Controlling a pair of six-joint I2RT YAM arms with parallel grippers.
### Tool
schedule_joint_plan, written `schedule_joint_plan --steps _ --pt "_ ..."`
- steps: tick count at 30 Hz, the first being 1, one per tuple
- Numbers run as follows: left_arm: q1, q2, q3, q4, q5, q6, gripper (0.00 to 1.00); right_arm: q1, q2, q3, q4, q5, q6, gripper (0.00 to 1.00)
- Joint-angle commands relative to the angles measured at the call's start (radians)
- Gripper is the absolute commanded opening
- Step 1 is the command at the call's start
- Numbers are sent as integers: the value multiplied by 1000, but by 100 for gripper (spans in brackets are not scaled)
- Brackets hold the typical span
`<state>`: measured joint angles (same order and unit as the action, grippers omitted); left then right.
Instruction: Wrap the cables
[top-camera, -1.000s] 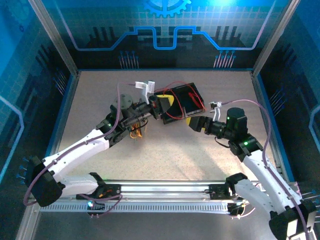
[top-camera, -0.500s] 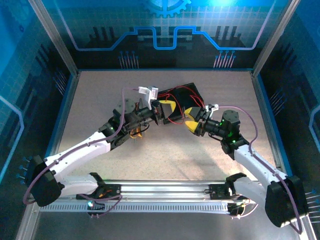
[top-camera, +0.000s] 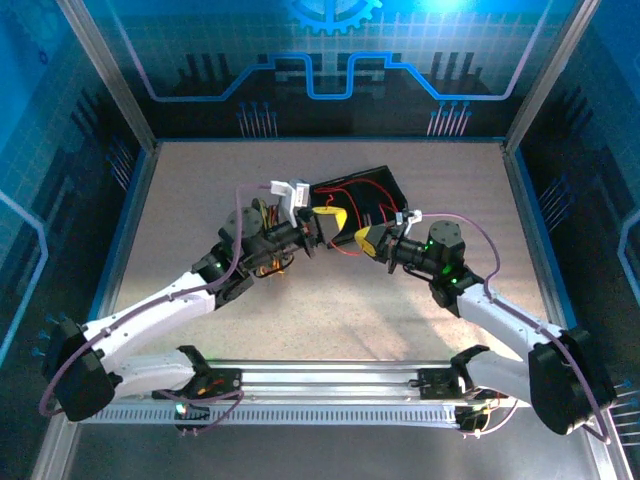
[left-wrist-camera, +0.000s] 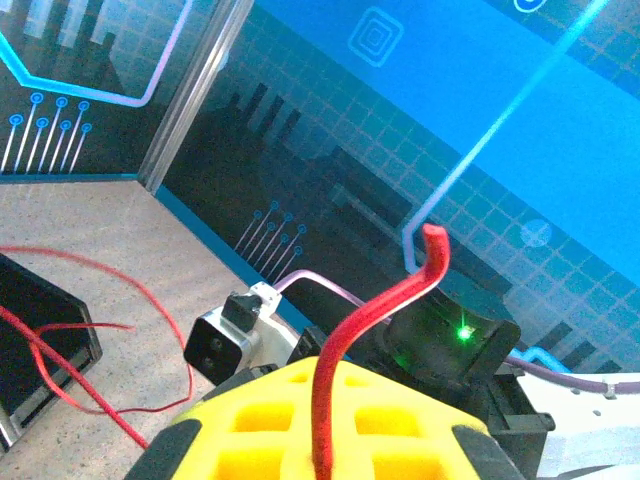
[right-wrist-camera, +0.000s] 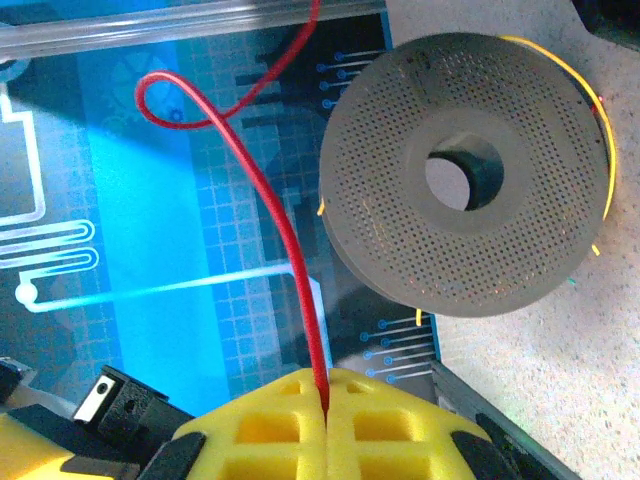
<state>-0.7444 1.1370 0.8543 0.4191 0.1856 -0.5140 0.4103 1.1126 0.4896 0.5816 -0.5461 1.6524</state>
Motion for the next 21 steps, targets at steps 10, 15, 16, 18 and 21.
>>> schedule_joint_plan --steps 10,15,16,18,21 --pt "1 -263 74 -566 -409 -8 100 186 -173 247 -895 534 -151 0" --pt "108 -385 116 -893 -499 -52 99 327 -84 384 -1098 726 -132 0" --pt "143 -397 129 -953 -501 -65 99 353 -64 430 -1120 756 -120 0" --pt "232 -414 157 -1064 -469 -75 100 399 -18 471 -1143 802 -96 0" --pt "324 -407 187 -1173 -423 -69 99 444 54 531 -1184 855 -54 0"
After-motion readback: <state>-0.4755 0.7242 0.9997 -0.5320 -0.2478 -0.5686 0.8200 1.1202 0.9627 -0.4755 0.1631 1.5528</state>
